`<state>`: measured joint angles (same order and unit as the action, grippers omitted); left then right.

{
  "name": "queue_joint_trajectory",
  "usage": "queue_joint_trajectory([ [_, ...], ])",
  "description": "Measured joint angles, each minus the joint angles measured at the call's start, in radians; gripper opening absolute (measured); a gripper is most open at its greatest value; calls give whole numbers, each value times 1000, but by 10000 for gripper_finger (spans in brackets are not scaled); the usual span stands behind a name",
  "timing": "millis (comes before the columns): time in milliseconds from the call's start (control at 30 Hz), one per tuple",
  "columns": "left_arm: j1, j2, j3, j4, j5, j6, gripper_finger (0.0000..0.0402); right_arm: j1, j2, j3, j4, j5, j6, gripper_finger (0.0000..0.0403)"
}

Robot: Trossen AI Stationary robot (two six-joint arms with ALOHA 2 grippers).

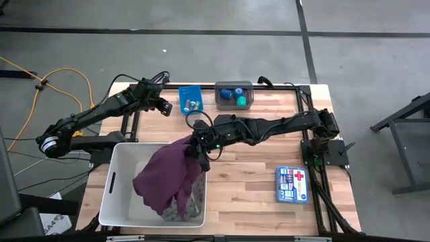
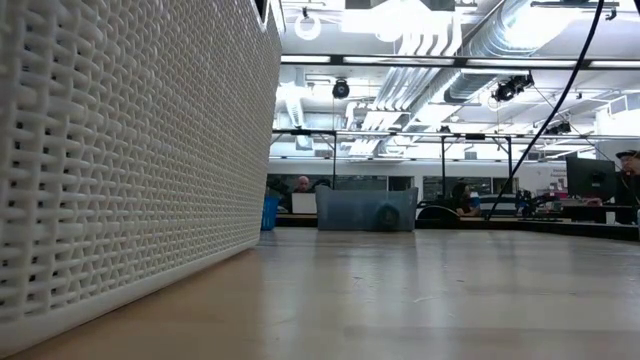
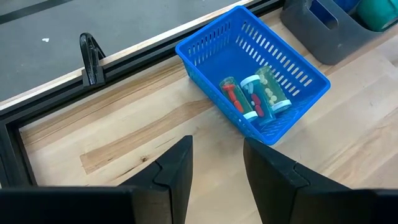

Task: Pick & place medical supplies in basket/bin
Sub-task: Put the purple patient gown into the white bin

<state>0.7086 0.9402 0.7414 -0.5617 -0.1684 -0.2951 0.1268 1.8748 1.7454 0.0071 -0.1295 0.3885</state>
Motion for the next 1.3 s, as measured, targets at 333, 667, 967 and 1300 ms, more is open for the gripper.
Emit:
queue_joint_trajectory([
  [333, 0, 0, 0, 0, 0, 0, 136, 4, 25, 3, 36, -60, -25, 39],
  [667, 0, 0, 0, 3, 0, 0, 136, 16, 104, 2, 124, -232, 24, 39],
  [967, 0, 0, 0, 11, 0, 0, 136, 15, 113, 0, 122, -239, 36, 39],
  [1300, 0, 0, 0, 24, 0, 0, 136, 15, 113, 0, 117, -237, 34, 39],
])
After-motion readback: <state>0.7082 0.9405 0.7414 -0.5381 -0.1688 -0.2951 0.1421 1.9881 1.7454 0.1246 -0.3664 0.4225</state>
